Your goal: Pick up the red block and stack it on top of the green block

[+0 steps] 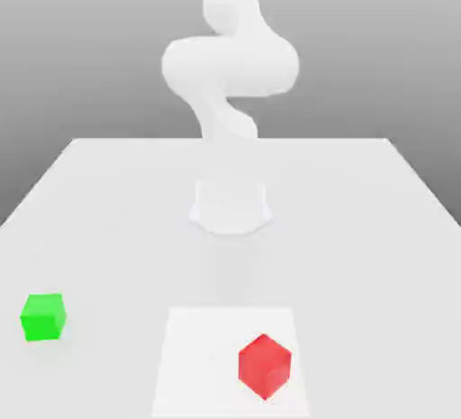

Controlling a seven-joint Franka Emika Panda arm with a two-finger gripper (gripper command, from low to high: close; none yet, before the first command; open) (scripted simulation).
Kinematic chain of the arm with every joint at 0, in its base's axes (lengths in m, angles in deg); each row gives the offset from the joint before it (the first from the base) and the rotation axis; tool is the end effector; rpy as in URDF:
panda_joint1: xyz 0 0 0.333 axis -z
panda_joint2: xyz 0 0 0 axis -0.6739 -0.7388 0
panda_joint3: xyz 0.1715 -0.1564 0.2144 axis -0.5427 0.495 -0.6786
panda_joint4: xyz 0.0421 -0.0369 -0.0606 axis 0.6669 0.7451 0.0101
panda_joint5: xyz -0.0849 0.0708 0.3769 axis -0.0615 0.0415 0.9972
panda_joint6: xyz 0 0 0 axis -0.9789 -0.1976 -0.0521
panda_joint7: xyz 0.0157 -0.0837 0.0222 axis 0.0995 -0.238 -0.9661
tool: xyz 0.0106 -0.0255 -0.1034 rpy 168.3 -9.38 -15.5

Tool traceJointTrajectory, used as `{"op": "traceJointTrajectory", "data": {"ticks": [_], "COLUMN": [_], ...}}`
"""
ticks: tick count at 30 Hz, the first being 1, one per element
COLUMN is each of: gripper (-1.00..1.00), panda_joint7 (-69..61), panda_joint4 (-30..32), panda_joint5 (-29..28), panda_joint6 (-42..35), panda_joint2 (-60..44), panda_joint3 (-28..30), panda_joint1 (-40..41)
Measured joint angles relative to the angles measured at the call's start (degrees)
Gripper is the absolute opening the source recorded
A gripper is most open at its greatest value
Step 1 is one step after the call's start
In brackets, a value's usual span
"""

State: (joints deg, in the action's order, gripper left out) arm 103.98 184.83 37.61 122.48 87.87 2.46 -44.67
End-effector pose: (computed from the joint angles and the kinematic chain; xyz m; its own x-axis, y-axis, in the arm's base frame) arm 0.3814 0.0006 0.6682 0.5741 -0.6683 0.4731 -0.4844 -0.7431 -0.4618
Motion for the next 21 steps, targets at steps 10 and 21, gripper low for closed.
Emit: {"op": "traceJointTrajectory", "data": {"ticks": [10, 21], "gripper": [0.00, 0.00], "panda_joint7": [-18.0, -34.5], "panda_joint4": [6.3, 13.2], "panda_joint5": [3.8, 3.7], "panda_joint6": [9.4, 19.6], "panda_joint2": [-21.2, -43.8], "panda_joint3": [5.0, 5.4], "panda_joint1": [-7.7, -11.1]}}
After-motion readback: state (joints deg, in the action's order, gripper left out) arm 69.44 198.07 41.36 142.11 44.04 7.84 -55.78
